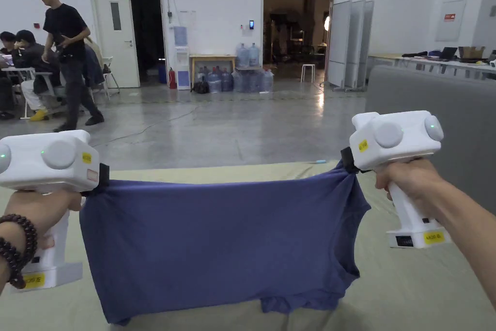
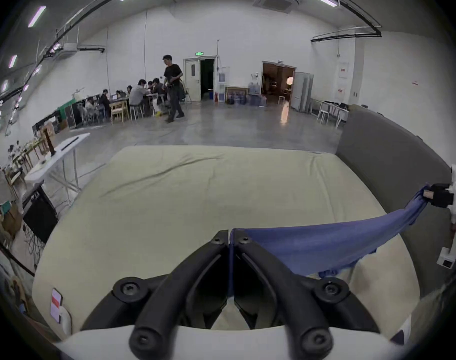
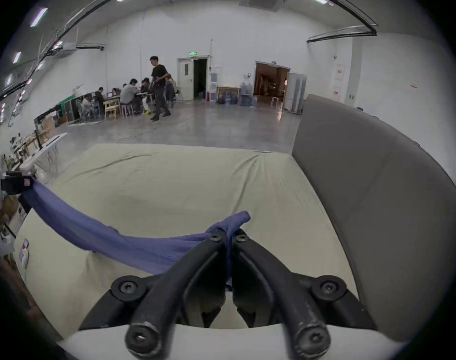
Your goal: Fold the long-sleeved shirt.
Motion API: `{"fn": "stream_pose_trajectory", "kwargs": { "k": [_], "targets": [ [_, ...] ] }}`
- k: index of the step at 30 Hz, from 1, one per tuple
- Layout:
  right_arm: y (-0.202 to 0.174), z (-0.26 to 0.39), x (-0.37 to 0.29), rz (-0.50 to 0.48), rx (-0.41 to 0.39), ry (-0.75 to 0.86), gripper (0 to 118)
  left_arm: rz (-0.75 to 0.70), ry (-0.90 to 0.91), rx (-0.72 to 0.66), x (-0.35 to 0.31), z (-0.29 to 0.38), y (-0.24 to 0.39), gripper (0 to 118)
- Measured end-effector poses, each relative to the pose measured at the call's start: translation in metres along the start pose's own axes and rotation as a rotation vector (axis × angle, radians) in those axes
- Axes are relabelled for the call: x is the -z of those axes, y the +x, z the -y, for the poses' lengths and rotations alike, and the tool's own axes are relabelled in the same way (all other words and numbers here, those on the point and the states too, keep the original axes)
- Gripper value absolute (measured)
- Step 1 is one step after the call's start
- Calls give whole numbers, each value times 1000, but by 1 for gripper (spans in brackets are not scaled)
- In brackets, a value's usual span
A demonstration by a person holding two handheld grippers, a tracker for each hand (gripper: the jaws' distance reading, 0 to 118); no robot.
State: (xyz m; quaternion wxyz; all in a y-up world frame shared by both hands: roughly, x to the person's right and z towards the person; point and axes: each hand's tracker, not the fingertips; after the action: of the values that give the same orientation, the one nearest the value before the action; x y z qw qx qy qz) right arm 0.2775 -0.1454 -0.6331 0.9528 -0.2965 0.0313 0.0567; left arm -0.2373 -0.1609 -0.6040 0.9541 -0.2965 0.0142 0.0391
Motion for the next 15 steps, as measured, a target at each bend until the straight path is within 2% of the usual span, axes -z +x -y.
{"fn": "stream_pose_trajectory", "kwargs": {
  "k": [3,7,11,15],
  "targets": [
    [-4,26,-45,-44,-103,46,0,23,45,40,-41,28,-2,0],
    [-8,91,-98,-110,-133,17,0,59,-21,83,-87,93,-2,0],
    [-10,184,-124,-206,-78,-124,0,69,-169,65,-108,189,-6,0],
    [-15,292,-123,-207,-32,-300,0,46,-368,38,-108,300,-13,0]
  ]
}}
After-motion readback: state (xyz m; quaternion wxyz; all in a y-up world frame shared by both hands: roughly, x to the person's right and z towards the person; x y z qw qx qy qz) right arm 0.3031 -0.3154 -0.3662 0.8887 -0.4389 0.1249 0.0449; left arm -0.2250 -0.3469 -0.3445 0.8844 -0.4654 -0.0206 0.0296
